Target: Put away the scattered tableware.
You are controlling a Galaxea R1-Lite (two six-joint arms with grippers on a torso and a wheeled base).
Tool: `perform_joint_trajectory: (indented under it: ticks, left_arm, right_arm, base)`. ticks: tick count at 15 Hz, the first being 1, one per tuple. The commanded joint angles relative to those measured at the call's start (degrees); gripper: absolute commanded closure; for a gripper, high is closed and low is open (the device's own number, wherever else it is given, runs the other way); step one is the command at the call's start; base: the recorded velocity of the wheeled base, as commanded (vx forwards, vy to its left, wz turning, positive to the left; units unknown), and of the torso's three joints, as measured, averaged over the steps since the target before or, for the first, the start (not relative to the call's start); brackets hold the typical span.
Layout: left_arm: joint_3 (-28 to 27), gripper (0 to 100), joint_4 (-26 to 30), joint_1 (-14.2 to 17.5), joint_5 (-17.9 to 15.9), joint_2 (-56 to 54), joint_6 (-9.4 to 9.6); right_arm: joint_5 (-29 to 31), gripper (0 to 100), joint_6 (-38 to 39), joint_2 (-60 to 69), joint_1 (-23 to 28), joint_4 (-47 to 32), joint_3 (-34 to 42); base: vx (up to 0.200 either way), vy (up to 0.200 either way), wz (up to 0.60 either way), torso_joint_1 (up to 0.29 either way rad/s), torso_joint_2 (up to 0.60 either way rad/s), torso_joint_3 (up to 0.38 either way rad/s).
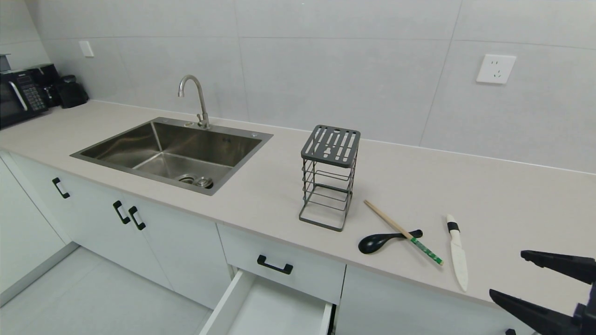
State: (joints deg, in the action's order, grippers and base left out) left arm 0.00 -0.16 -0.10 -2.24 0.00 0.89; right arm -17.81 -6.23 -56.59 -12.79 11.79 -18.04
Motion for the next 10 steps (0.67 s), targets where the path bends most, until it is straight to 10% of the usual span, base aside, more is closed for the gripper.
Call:
perform_joint_trajectory:
  ticks: [1,10]
  left_arm:
    - [0.0,0,-0.02,0.01,-0.04,0.0,-0.01]
    - [0.0,0,-0.02,0.01,-0.04,0.0,-0.01]
  right_arm:
    - [1.37,0,-0.01,-6.87,-0.13,0.34,-1.21]
    - [5.77,0,-0.1,-28.05,-1.36,15.9,-2.26]
  base:
    - [0.0,0.0,0.0,0.0,0.0,0.0]
    - [0.0,0.0,0.0,0.0,0.0,0.0]
